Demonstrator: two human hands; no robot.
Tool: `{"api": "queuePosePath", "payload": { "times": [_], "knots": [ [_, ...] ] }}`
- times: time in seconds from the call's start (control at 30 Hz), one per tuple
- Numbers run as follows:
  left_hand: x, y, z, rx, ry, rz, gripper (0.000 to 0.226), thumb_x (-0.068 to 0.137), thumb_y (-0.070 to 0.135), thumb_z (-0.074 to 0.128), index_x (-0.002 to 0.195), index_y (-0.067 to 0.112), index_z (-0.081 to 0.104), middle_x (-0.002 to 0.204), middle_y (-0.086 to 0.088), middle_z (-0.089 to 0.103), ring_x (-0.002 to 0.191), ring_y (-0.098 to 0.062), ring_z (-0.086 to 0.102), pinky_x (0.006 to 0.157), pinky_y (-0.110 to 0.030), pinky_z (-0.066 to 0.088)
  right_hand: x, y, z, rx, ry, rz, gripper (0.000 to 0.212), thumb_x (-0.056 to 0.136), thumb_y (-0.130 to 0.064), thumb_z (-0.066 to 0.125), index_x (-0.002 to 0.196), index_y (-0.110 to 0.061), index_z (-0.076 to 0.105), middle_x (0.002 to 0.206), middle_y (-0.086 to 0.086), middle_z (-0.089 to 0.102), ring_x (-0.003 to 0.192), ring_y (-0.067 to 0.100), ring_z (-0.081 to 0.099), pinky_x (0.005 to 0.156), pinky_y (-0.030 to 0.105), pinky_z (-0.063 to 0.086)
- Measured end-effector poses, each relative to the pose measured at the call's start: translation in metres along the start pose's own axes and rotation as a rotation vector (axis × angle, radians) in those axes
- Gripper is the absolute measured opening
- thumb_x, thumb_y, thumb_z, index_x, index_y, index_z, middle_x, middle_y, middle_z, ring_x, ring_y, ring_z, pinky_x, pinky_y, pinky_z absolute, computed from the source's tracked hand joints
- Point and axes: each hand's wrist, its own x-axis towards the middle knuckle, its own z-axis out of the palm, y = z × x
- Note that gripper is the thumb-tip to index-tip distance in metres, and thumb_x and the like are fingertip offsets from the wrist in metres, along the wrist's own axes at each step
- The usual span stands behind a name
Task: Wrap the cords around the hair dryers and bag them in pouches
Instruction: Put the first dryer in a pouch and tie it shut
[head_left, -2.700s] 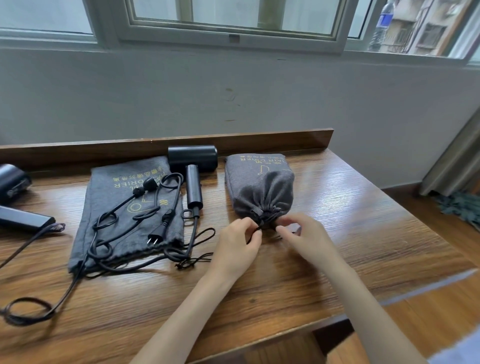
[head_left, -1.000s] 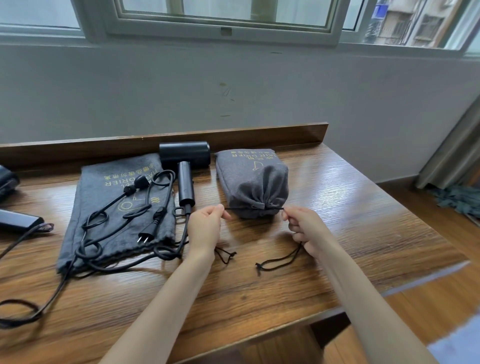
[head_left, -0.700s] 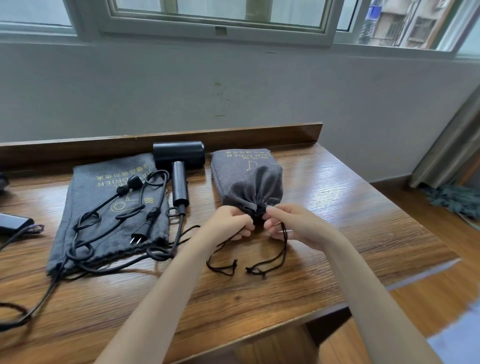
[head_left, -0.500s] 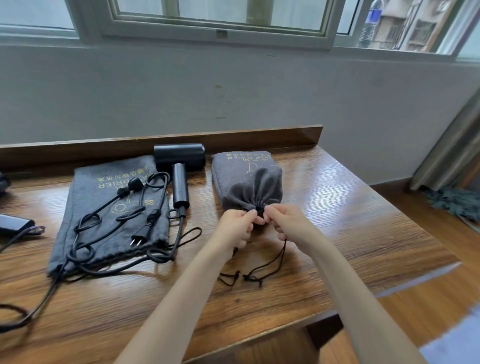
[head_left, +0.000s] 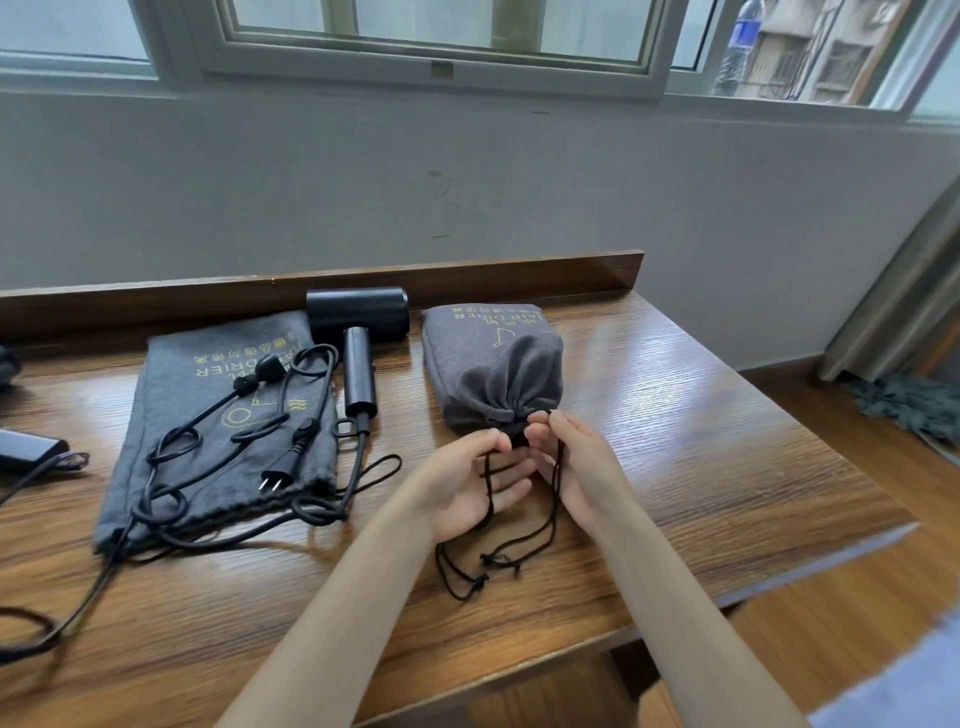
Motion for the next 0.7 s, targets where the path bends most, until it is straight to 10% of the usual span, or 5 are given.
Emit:
{"api": "queuePosePath", "payload": {
  "times": [0.17,0.47,0.7],
  "knots": [
    [-0.003,-0.004,0.003,0.101,-0.096,-0.002,0.034,0.096,0.018,0.035,0.064,0.015,0.047,0.091,-0.007,0.061,0.095,-0.023,0.060,0.095,-0.032,0.040,-0.002,0.006,0.001,-0.047,-0.075,-0.097,0.023,0.096,-0.009,0.042,0.092,-0.010,0.064,0.080,-0.002,0.073,0.080,0.002,0.067,0.088,0.025,0.044],
    [-0.002,-0.009,0.007,-0.100,-0.222,-0.010,0.039,0.089,0.020,0.040,0.051,0.016,0.047,0.075,-0.005,0.065,0.079,-0.020,0.061,0.078,-0.034,0.038,-0.006,0.005,0.004,-0.083,-0.100,-0.109,0.019,0.093,-0.008,0.048,0.096,-0.012,0.067,0.074,-0.004,0.073,0.083,0.002,0.067,0.071,0.012,0.050],
    [0.006,-0.012,0.017,0.095,-0.008,0.210,0.039,0.094,0.015,0.037,0.055,0.015,0.044,0.058,0.003,0.045,0.067,-0.012,0.046,0.067,-0.026,0.036,-0.007,0.001,0.008,0.040,-0.107,-0.050,0.022,0.093,-0.001,0.045,0.092,-0.008,0.066,0.080,-0.001,0.074,0.076,0.004,0.068,0.067,0.012,0.052]
  ]
}}
